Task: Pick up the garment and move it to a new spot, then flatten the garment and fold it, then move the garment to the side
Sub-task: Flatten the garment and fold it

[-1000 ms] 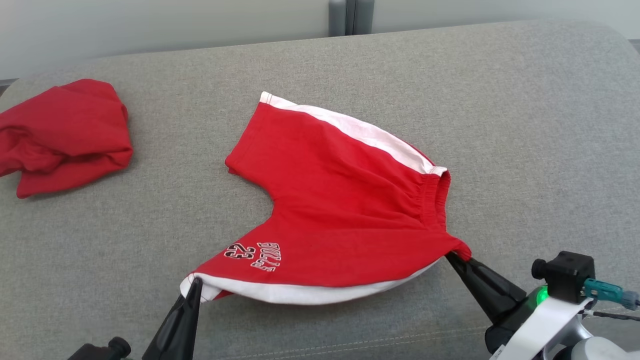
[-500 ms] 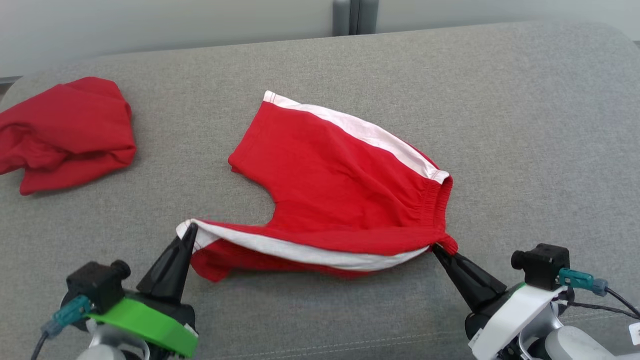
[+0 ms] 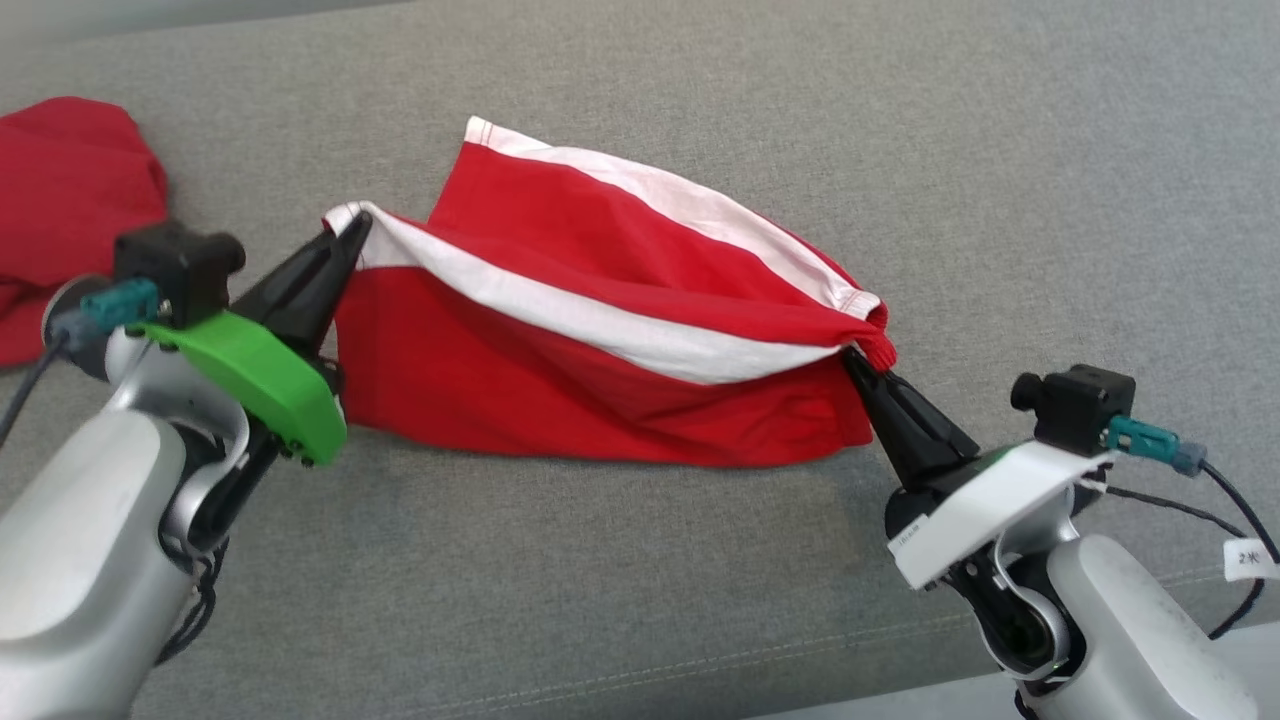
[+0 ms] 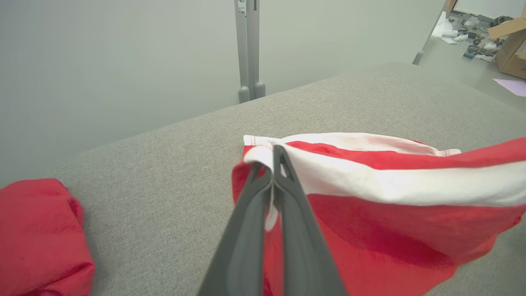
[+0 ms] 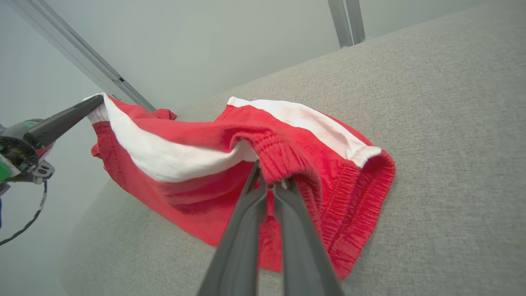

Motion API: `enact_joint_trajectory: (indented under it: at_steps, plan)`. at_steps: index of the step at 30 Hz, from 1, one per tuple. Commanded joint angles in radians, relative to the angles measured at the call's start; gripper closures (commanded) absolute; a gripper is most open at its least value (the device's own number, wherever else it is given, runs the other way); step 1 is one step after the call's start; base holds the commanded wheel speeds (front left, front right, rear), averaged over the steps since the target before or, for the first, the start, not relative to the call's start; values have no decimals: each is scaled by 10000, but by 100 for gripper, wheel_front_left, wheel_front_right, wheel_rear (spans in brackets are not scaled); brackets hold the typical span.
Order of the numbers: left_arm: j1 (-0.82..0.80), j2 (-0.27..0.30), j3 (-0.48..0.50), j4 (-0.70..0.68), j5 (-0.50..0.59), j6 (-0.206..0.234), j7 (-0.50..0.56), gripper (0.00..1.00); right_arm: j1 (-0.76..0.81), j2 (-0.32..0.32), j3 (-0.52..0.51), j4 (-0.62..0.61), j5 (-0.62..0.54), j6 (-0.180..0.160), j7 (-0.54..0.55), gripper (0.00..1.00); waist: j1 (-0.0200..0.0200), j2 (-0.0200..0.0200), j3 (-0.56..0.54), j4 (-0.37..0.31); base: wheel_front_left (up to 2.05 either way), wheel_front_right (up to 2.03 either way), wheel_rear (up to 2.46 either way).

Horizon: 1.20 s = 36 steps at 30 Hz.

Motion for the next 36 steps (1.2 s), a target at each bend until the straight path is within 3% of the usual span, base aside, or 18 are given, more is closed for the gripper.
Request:
enact_joint_trajectory:
  at_steps: [1, 8, 15, 36]
  plan:
    - [-247, 76, -49, 16, -79, -29, 47, 100, -152, 40, -42, 34, -9, 0, 18, 100, 0, -1, 667, -560, 0, 0, 0]
    - [-2677, 1007, -1676, 446, -1011, -43, 1081, 100, -1429, 1163, 107, 880, -66, 2, 227, 100, 0, -1, 1750, -1451, 0, 0, 0]
    - [-4103, 1579, -2618, 1525, -1759, -38, 1086, 100, -2290, 1768, 8, 1924, -8, 0, 145, 100, 0, -1, 2435, -1990, 0, 0, 0]
    - [-6267, 2184, -4572, 3173, -2757, -39, 804, 100, -3637, 1970, 779, 3311, 892, -17, -298, 100, 0, -1, 3120, -2433, 0, 0, 0]
